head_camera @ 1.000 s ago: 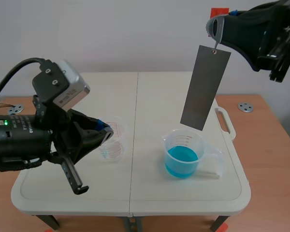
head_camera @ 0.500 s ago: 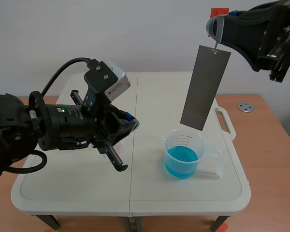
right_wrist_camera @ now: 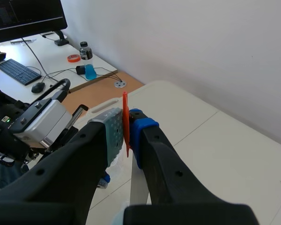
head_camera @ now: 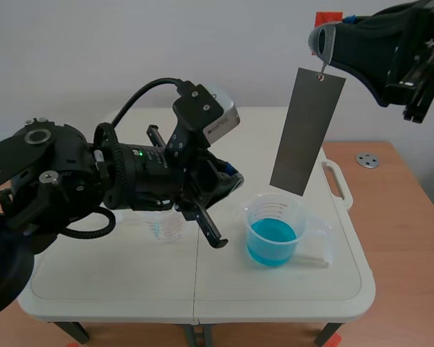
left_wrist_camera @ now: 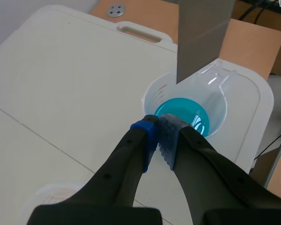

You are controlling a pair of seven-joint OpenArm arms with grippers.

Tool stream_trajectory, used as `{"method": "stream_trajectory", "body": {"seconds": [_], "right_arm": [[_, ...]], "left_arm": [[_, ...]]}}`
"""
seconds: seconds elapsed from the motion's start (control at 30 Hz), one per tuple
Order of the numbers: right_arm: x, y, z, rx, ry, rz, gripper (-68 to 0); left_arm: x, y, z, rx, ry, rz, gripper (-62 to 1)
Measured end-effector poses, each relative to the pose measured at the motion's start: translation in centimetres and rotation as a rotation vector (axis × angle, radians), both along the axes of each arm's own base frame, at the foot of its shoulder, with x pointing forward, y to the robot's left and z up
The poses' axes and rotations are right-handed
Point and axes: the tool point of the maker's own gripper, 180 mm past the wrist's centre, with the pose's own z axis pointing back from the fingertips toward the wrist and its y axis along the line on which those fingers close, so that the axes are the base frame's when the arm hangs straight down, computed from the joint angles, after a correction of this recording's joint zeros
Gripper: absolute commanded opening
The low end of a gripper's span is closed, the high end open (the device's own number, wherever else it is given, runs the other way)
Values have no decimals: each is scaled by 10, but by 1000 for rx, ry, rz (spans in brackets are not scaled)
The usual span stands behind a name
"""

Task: Hold the metal plate by the orange handle, dip it into the blue solution, take it out and point at it, then put the plate back in the beaker on the left.
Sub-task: 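Point at the plate with the left hand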

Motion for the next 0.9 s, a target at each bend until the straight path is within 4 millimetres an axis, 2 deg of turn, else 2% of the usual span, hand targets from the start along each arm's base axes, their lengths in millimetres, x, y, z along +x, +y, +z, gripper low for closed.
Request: {"method": "stream_trajectory", "body": {"seconds": [0.23,0.6,0.9], "right_arm": [[0,0,0,0,0,0,-665],[0,0,-1,-4,0,-1,-665],[0,0,-1,-4,0,-1,-665]], "left_arm": [[-1,-14,8,-14,-11,-36,-568],[2,-18,-15,32,20,-31,-568],[2,-19,-14,23,13,-32,-568]]}}
